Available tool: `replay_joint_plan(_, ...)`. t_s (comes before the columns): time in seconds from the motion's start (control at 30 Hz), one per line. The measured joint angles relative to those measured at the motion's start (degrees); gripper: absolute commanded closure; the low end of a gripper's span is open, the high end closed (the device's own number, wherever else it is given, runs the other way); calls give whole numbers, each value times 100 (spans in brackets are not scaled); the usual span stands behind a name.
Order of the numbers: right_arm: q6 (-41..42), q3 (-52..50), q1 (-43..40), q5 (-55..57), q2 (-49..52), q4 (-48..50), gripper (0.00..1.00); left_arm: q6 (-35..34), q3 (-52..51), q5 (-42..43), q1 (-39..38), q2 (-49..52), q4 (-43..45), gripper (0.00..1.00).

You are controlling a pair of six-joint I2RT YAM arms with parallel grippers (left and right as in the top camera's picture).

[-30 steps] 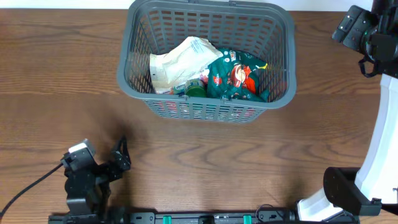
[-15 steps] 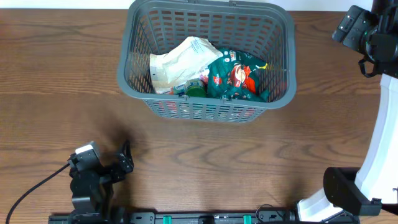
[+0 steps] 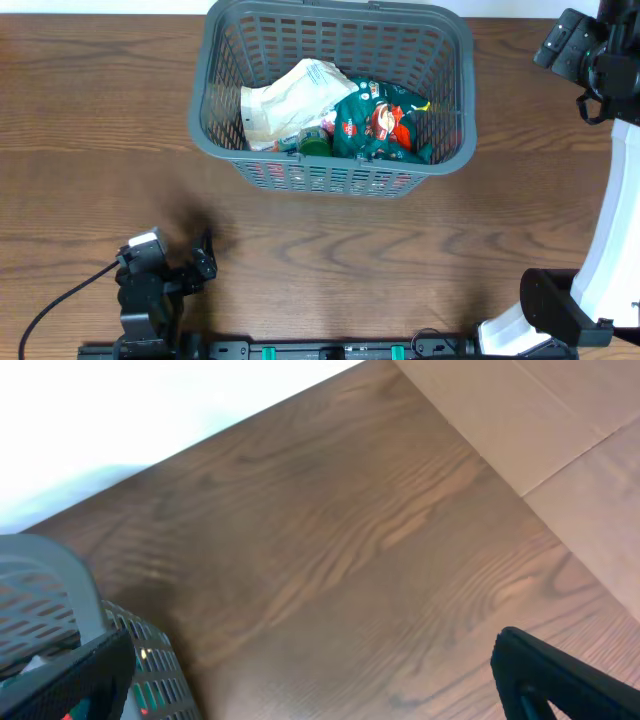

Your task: Pack container

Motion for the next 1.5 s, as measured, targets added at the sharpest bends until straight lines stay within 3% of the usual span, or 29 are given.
replay_joint_plan(0.37,-2,0,0,0,0,0,1,667,-310,273,0,-2,9,1)
replay_joint_plan(0.87,-2,0,0,0,0,0,1,2341,-310,415,0,-2,37,1)
replay_joint_plan(1.27,-2,0,0,0,0,0,1,2570,-310,385,-50,-2,188,1)
replay_joint_plan(1.5,0,0,0,0,0,0,1,2570,-393,105,-50,-2,1075,1)
